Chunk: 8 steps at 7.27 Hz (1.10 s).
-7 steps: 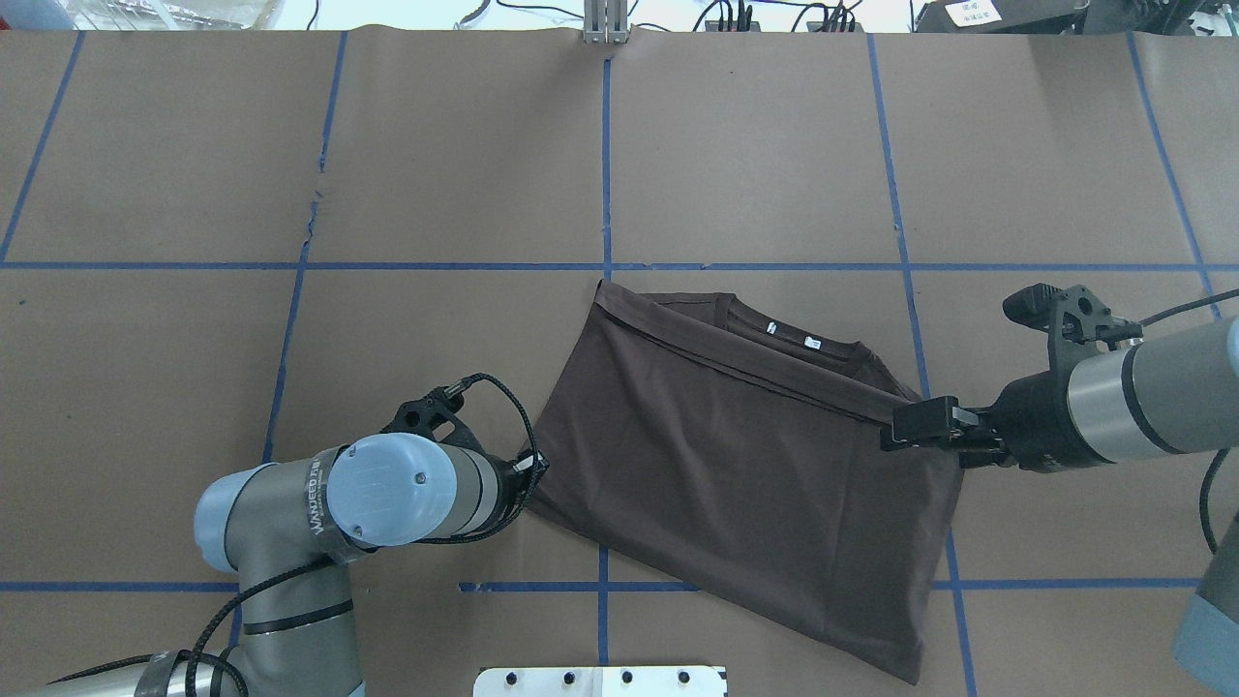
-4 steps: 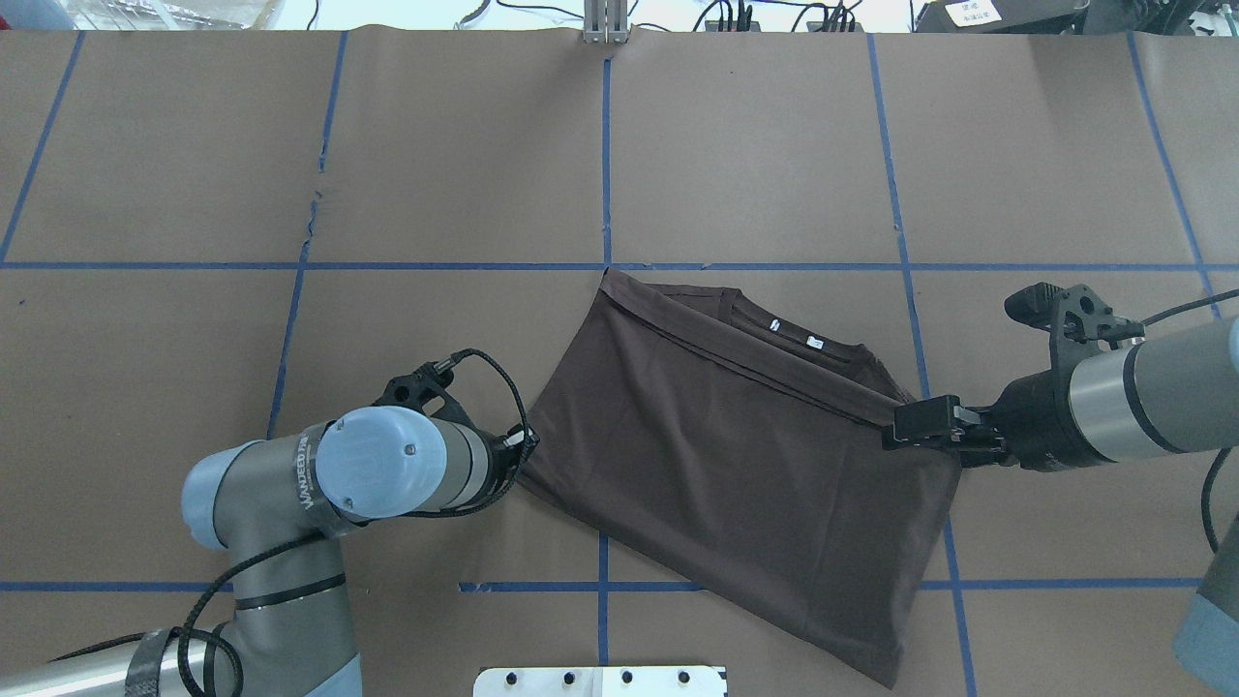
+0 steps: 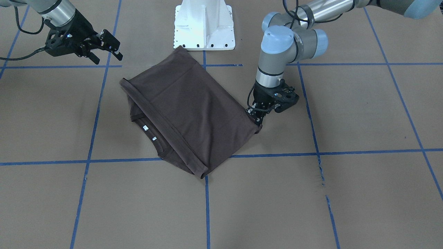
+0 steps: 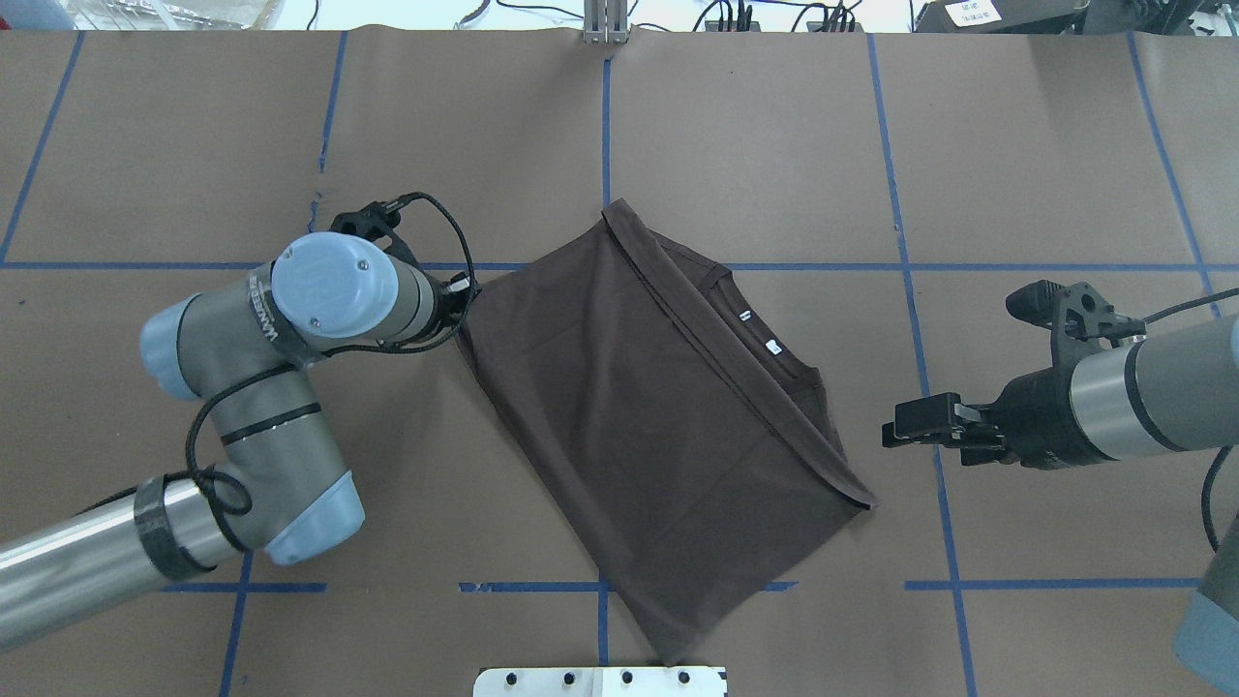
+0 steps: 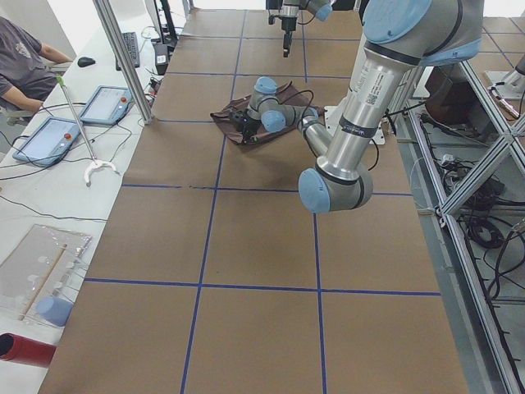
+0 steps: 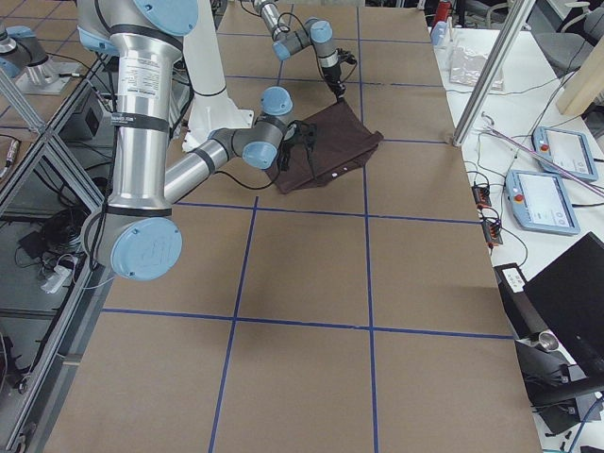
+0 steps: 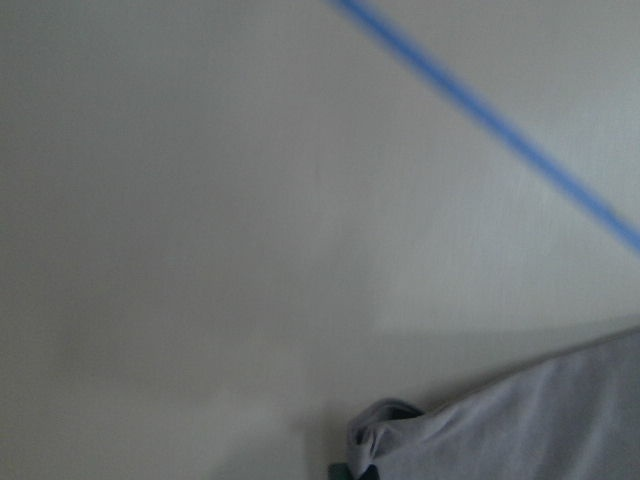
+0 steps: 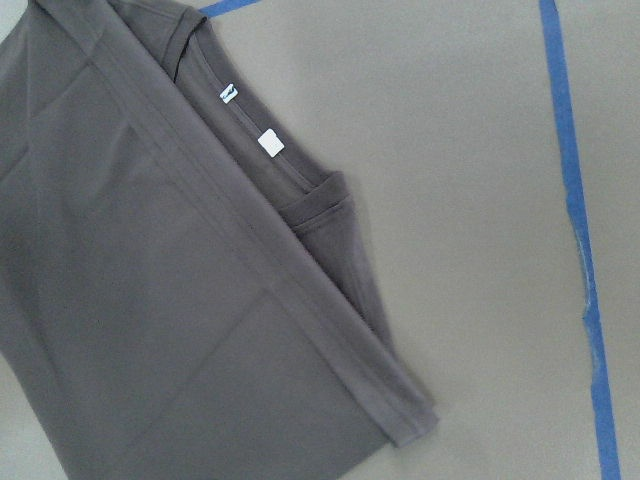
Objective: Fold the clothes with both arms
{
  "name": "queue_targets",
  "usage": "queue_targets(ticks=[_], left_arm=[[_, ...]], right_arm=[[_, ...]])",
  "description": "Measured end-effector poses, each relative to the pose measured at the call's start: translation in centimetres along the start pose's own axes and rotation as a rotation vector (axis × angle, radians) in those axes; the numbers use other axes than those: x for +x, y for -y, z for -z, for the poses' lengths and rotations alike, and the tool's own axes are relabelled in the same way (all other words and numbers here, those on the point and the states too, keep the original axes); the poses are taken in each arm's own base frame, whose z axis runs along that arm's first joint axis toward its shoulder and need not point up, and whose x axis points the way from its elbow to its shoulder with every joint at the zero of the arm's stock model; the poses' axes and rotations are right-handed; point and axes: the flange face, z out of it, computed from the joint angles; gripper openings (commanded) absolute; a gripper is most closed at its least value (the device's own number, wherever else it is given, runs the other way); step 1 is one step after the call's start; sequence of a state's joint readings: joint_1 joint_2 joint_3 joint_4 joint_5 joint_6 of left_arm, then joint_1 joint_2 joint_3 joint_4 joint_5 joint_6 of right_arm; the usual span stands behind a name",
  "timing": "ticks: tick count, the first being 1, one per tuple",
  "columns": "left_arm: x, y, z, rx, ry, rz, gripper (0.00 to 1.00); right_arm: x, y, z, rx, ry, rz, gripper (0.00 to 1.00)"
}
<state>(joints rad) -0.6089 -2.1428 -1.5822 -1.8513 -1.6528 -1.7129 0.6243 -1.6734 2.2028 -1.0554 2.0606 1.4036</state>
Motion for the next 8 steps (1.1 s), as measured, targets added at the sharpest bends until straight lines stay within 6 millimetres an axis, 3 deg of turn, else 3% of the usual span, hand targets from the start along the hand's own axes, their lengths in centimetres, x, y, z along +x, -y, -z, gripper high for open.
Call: queue_targets(ticks=[2,3,4,5,8], left_arm=[[6.4,7.2,-4.2,0.076,-0.029,-0.091,0.0],[8.8,9.1,-5.8,0.095,-0.067,-0.148,0.0],[10.0,9.9,-6.7,0.112,-0.1,-0.197,0.81],[10.4,10.4,-7.4,0.132,-0.113,-0.223,1.0],[10.5,12.9,-6.4,0.17,-0.145,-0.282,1.0]], right_arm=[[-0.3,0.1,0.0,0.003,0.006,0.003,1.0],[-0.6,0.2,0.0,0.004,0.012,0.006,1.0],[-0.8,0.2,0.0,0.004,0.014,0.007,1.0],[-0.8,0.2,-0.1,0.003,0.013,0.006,1.0],[-0.3,1.5,-1.2,0.014,-0.016,-0.007,1.0]])
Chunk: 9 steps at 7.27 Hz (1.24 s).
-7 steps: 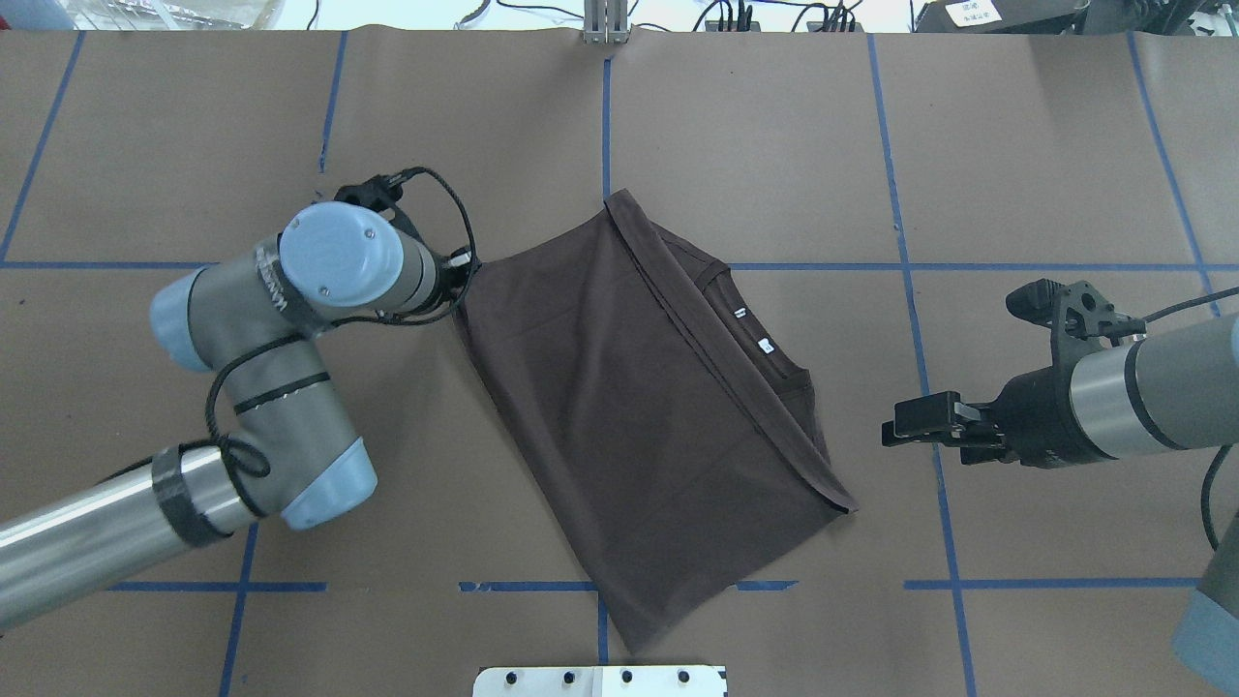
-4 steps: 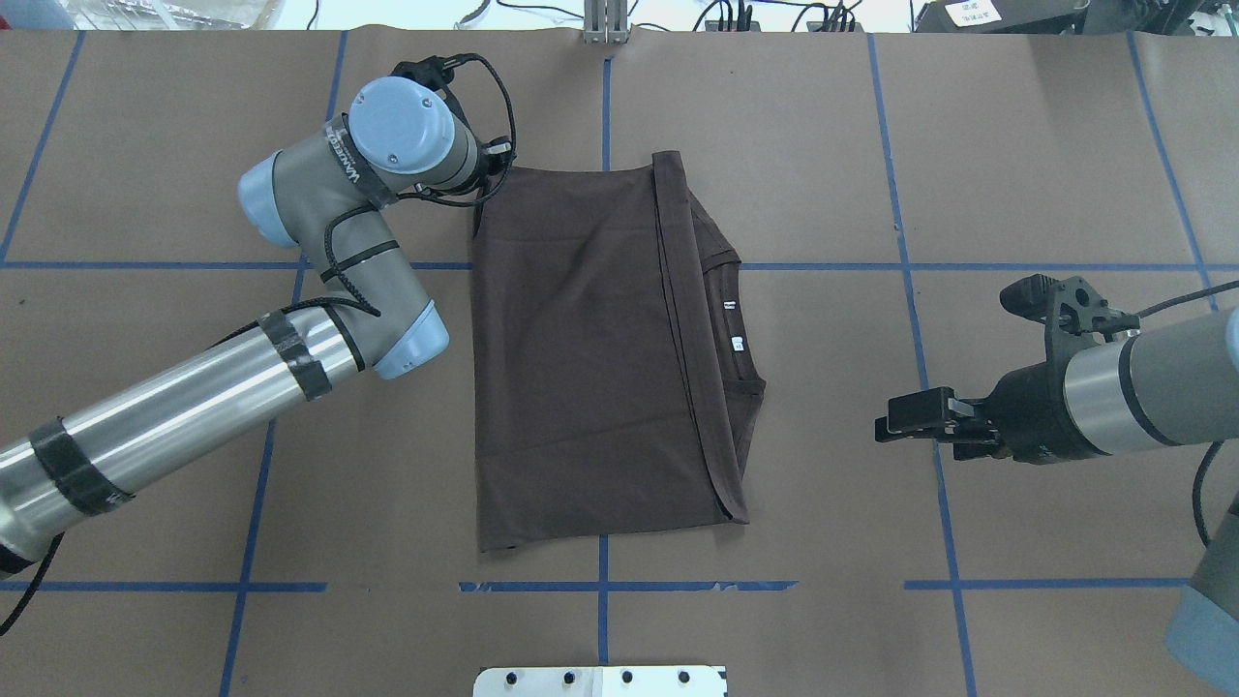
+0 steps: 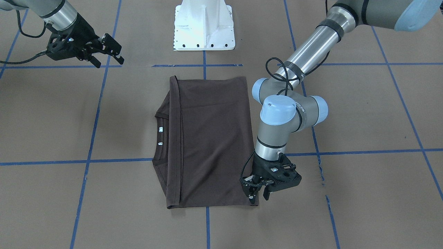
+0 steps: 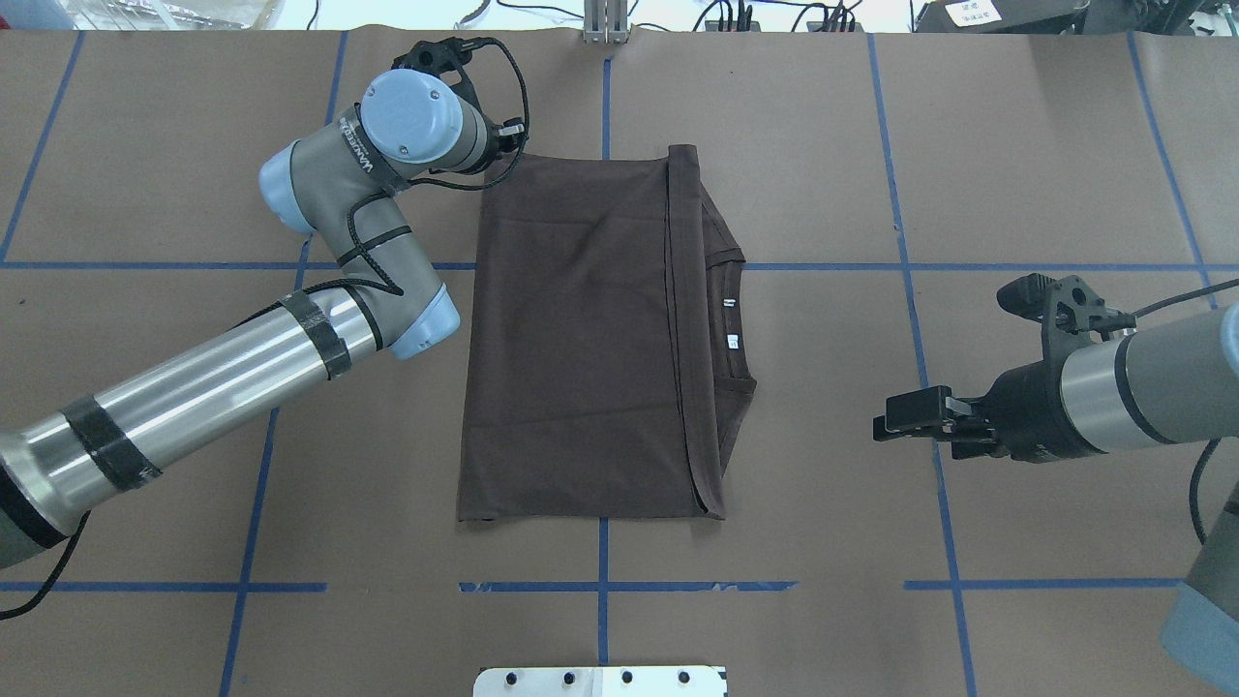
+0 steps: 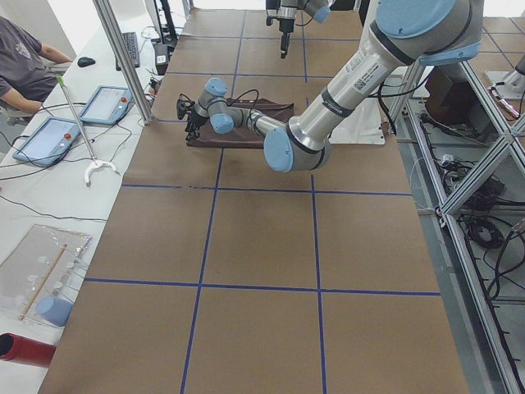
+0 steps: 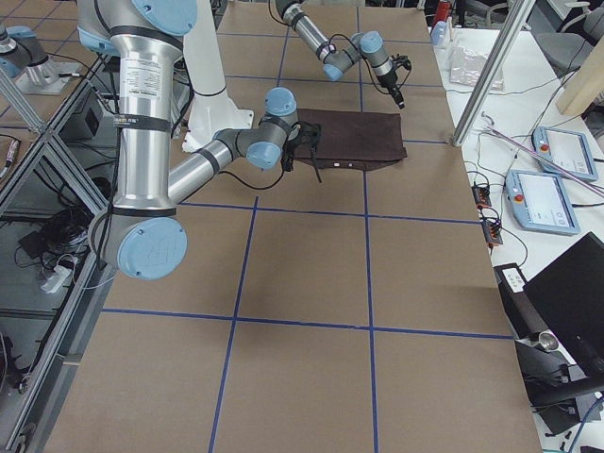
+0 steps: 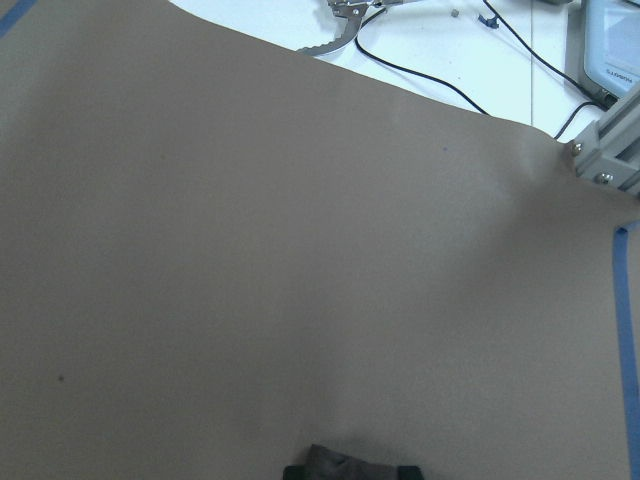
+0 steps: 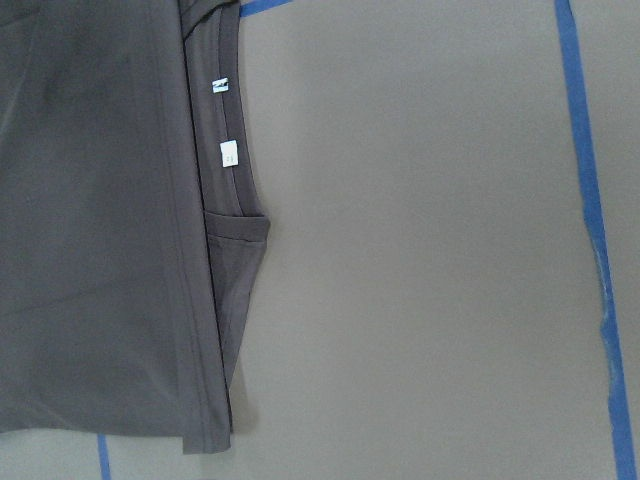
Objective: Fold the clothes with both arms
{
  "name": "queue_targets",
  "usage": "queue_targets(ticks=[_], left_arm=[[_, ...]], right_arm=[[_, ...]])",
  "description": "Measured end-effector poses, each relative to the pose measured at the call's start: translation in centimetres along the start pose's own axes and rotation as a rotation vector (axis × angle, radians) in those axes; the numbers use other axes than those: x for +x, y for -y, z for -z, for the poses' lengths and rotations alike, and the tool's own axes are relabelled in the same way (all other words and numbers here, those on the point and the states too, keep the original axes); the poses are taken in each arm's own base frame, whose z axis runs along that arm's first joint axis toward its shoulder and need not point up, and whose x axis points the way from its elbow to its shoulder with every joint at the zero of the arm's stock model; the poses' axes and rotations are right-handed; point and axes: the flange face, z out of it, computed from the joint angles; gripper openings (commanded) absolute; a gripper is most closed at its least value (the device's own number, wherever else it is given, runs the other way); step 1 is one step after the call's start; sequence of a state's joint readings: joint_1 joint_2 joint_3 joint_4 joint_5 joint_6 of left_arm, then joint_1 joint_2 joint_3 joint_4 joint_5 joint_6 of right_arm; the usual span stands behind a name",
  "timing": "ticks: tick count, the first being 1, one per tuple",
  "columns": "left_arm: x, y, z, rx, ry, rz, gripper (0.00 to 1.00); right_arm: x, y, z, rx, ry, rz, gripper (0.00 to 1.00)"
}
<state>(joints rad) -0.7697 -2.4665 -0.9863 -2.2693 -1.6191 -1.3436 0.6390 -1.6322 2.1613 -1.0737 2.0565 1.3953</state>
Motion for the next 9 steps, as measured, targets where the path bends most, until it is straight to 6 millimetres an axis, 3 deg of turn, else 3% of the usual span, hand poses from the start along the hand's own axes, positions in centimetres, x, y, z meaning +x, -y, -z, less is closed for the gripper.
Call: queue_targets(ticks=[2,3,5,7,9], left_arm=[[-1.1,0.5,2.4,-0.073,0.0,-0.053,1.0],[-1.9,0.1,4.8,-0.097,-0.004,-0.073,1.0],[-3.2,-0.8,9.7,-0.128,-0.002,-0.091,1.0],[-3.5,-1.4,13.3,-0.138,-0.003,-0.095,1.0],[-3.7,-1.7,14.7,-0.153,-0.007,-0.095,1.0]], right_arm=[[-1.1,1.3,-2.1,0.011,-0.082,0.041,1.0],[-3.0,1.4,-3.5,0.014,-0.146,0.081,1.0],[-10.4,1.0,-6.9,0.011,-0.272,0.12,1.0],[-16.8,-1.3,-11.3,0.005,-0.336,0.174,1.0],[-19.0,-4.1,-14.9,-0.034,-0.369,0.213,1.0]])
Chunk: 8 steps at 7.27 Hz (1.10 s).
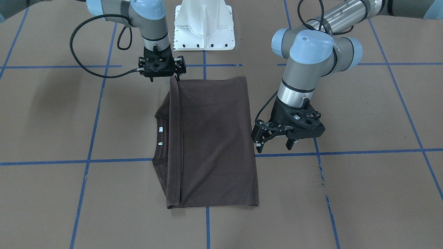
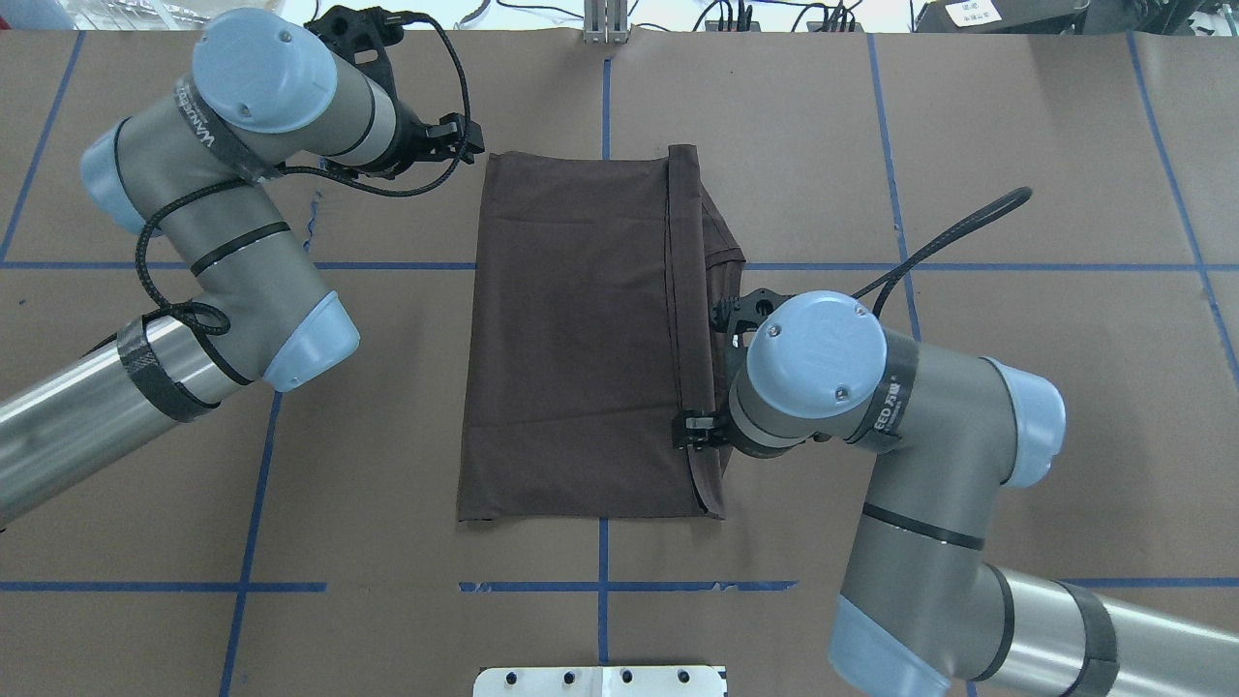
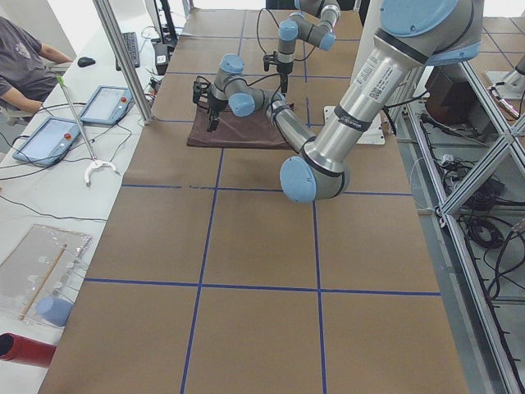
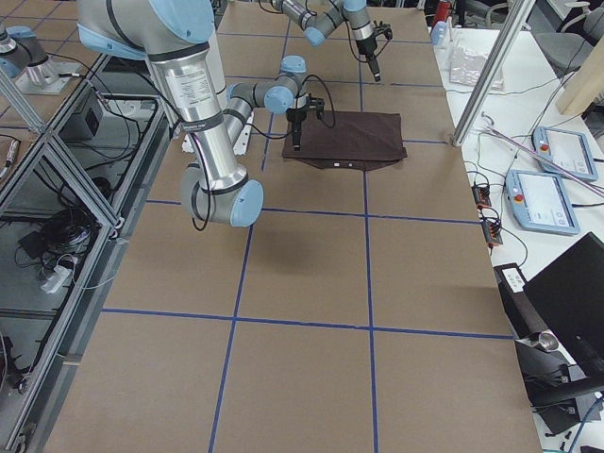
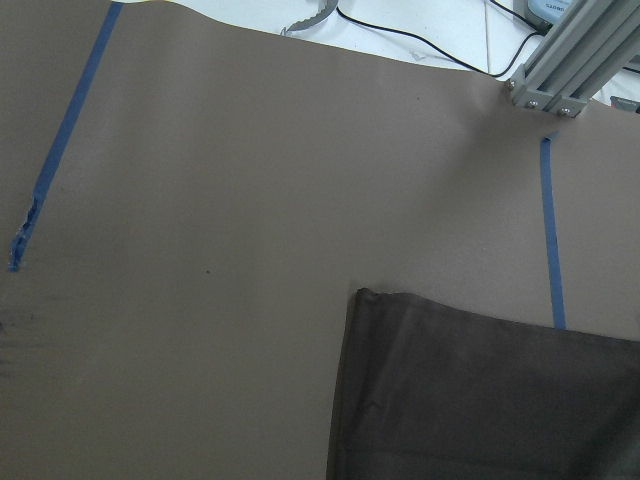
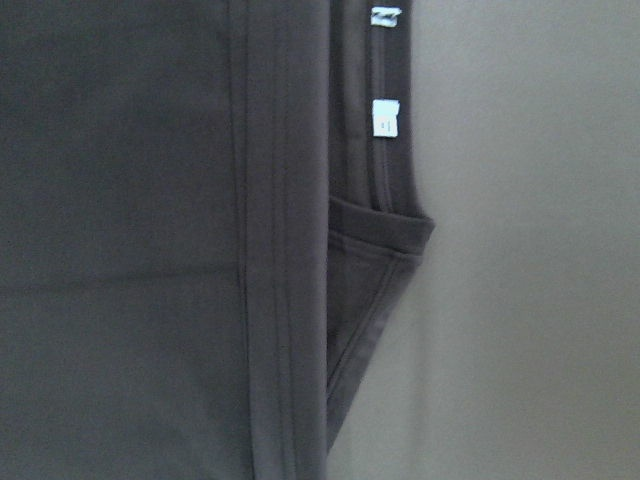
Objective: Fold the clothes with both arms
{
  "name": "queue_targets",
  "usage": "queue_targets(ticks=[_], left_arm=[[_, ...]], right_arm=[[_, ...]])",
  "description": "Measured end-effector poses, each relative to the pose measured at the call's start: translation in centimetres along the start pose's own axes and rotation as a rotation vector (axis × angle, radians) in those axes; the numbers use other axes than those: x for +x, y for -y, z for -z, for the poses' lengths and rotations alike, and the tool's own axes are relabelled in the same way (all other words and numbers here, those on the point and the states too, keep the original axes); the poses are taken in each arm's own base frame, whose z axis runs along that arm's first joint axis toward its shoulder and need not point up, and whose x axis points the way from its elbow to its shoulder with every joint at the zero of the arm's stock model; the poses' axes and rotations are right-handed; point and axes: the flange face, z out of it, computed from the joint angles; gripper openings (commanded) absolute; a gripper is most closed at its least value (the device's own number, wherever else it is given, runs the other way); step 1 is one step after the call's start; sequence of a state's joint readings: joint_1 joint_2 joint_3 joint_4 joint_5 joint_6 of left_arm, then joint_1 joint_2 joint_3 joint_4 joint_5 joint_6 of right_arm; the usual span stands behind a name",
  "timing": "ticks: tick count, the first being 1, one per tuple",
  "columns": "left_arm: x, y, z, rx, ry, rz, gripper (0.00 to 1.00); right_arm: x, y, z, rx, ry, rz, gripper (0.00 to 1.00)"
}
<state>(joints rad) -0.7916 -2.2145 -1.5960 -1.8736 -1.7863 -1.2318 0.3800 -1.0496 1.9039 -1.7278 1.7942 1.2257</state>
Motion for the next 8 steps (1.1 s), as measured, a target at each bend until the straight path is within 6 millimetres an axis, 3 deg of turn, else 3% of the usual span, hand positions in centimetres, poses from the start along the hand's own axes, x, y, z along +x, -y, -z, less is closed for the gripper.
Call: queue_targets(ticks=[3,8], left_arm=[[-0.8,-0.5,0.0,-0.018,-0.002,-0.001,1.0],[-0.7,-0.8,0.2,-0.028,-0.014,-0.003,1.0]], right_arm=[[-3.4,-0.2,-4.3,-0.039,-0.066,0.011,1.0],[-2.5,-0.4,-6.3,-0.086,-0.159,-0.006,1.0]])
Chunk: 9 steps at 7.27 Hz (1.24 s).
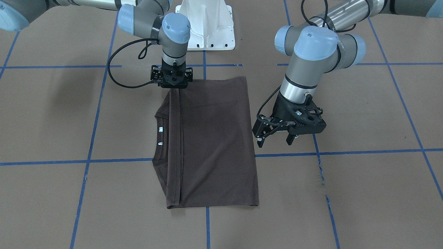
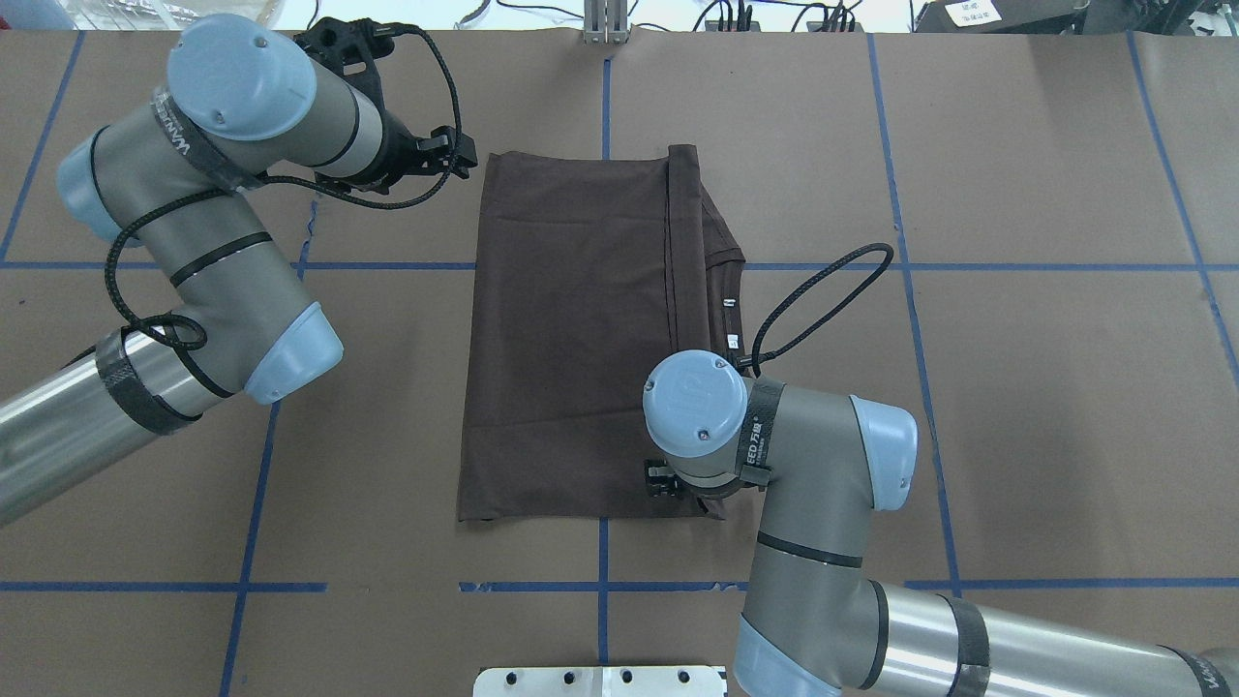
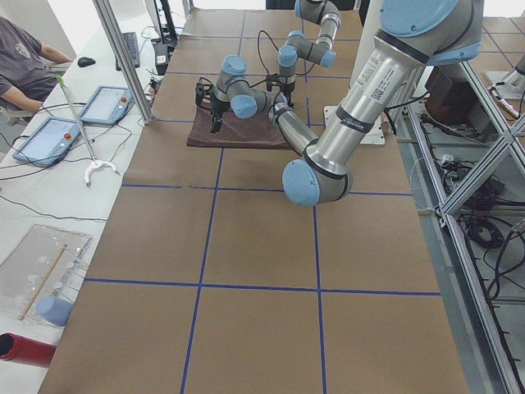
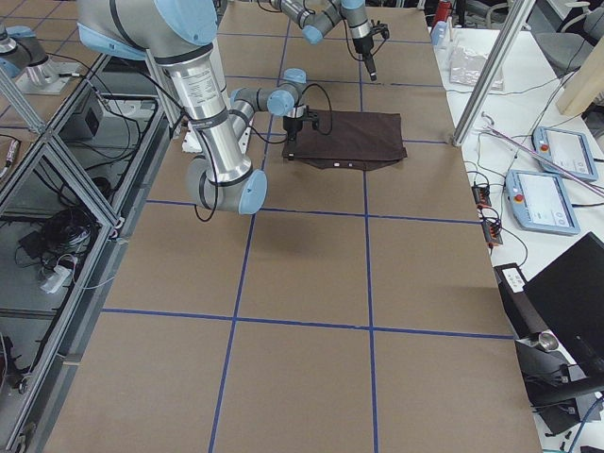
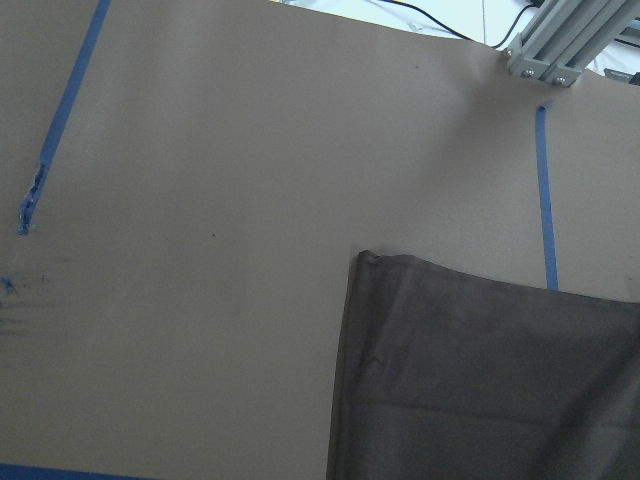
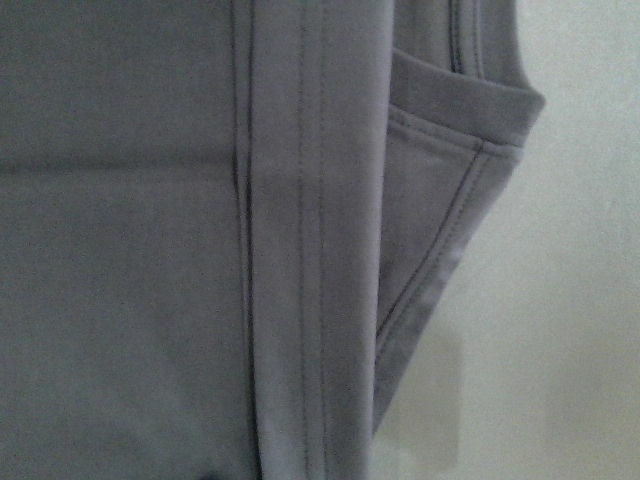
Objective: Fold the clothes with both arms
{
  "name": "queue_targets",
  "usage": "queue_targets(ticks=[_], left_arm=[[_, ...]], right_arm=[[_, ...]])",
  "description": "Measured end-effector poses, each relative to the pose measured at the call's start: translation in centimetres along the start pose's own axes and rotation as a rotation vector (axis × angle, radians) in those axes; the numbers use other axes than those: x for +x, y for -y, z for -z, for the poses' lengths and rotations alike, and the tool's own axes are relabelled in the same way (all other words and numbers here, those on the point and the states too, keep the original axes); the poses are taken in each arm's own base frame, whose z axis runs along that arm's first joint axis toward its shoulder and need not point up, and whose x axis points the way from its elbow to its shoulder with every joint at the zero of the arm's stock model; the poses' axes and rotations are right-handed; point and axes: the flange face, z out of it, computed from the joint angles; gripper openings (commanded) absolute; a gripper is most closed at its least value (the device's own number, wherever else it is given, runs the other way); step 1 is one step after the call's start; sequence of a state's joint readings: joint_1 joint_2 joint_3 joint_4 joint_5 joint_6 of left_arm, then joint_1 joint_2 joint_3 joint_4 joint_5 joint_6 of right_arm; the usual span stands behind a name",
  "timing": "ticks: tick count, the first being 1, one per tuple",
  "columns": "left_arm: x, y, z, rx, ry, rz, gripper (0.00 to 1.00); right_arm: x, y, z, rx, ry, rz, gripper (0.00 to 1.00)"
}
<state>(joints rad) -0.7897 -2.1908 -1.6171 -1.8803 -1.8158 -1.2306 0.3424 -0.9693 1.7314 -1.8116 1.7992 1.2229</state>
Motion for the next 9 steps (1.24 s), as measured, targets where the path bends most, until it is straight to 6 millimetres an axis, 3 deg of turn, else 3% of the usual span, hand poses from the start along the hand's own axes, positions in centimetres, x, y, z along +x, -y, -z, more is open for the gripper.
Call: queue_targets(ticks=[3,5,9], left_arm=[[0.1,-0.1,0.0,-0.002,-0.002,-0.001,1.0],[0.2,-0.2,0.0,-0.002,-0.003,0.0,1.0],[0.4,-0.2,0.2,-0.001,-0.008,-0.001,1.0]], right_arm=[[1.2,0.7,-0.5,-0.004,-0.031,-0.001,1.0],[3.4,1.9,-0.9,-0.002,-0.057,0.008,1.0],[11.4,3.7,-2.2,0.002,-0.125,0.037,1.0]])
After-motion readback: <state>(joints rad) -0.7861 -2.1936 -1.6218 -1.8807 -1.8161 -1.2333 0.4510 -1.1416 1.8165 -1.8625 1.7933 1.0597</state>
